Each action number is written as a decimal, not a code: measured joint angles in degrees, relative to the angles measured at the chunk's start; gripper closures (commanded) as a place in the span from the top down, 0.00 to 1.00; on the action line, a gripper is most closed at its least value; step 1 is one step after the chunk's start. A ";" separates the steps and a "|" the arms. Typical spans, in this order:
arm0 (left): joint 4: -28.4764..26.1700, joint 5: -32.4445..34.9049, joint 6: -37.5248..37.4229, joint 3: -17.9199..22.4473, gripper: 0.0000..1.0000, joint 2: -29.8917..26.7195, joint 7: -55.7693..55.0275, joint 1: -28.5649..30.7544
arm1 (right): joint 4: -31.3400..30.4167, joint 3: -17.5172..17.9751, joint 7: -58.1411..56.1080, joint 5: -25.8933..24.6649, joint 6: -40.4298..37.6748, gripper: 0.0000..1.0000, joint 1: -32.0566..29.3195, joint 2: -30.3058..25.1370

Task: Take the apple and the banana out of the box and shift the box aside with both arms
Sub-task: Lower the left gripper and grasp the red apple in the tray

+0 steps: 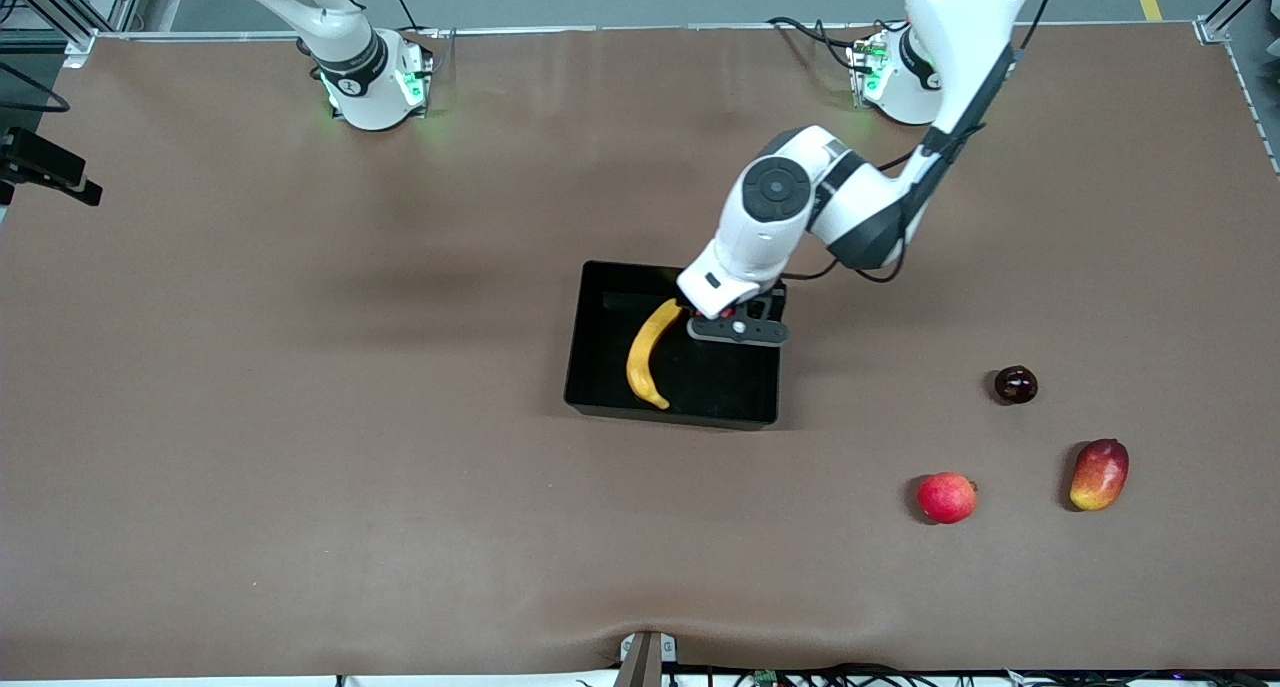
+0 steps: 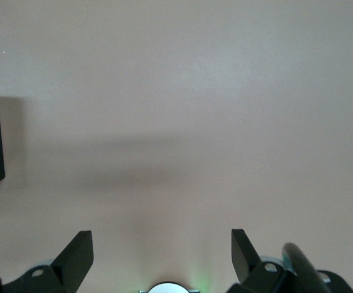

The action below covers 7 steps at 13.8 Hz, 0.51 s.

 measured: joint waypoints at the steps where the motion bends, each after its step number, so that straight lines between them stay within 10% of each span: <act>1: -0.24 0.02 -0.01 0.00 1.00 0.23 -0.53 -0.51 | 0.00 0.00 0.00 0.00 0.00 1.00 0.00 0.05; 7: -5.65 1.87 5.03 0.41 1.00 1.69 -2.72 -0.19 | 0.00 0.00 0.00 0.00 0.13 1.00 -0.01 0.56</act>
